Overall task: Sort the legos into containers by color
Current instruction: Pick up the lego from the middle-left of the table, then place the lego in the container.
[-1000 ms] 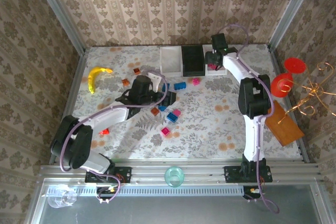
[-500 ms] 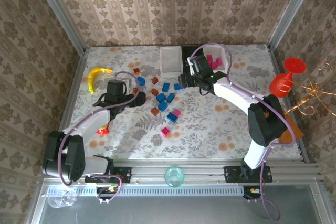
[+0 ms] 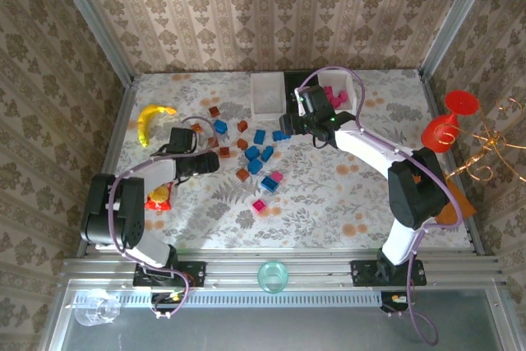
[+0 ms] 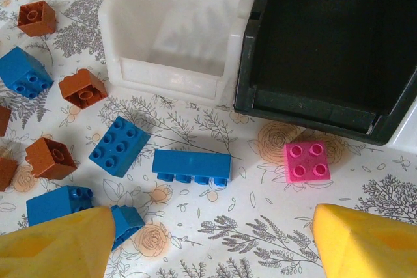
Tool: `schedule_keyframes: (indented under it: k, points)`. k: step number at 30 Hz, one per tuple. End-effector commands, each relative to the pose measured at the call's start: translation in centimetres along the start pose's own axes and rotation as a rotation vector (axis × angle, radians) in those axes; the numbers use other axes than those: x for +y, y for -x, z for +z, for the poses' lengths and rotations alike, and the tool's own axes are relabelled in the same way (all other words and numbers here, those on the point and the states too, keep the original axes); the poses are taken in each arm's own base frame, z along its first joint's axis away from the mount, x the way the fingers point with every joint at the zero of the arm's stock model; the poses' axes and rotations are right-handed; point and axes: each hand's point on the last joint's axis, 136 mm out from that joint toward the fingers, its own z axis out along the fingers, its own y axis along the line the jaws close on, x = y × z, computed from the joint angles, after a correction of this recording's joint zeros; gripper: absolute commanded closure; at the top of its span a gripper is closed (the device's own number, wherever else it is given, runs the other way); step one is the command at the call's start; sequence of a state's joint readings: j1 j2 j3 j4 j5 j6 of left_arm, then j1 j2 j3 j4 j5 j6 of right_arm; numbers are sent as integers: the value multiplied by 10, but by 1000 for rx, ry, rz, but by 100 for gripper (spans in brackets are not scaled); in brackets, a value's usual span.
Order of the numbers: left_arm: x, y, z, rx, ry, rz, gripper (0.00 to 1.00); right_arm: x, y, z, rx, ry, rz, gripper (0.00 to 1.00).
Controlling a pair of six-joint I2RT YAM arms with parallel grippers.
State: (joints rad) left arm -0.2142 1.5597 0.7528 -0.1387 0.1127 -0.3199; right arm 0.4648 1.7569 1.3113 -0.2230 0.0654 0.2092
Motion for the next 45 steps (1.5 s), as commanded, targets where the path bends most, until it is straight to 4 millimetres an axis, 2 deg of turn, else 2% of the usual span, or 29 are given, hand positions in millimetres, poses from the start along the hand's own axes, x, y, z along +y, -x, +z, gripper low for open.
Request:
schedule_keyframes:
  k: [1,12,22,27,32,35,39,41,45]
  points:
    - [-8,22,2,-27,-28,17,24,2,-5,8,12,20,10,19]
    - [-17,48,20,-35,-48,43,40,0,-5,5,11,15,11,19]
    - [-17,40,27,-15,-43,54,52,-1,-7,3,8,20,23,19]
    - [-19,40,15,-55,-29,66,59,1,-10,-5,-14,41,48,18]
    - [-22,40,-11,-126,-15,55,64,-2,-15,-15,-53,44,66,19]
    - [-37,49,-35,-200,-32,65,65,-5,-18,-20,-75,38,70,19]
    - [-74,73,-58,-285,-96,115,66,-9,-18,-25,-93,28,62,18]
    - [-93,90,-60,-311,-124,136,66,-12,-15,-28,-104,22,63,18]
    - [-132,123,-48,-330,-172,194,66,-24,-12,-36,-135,-10,75,18]
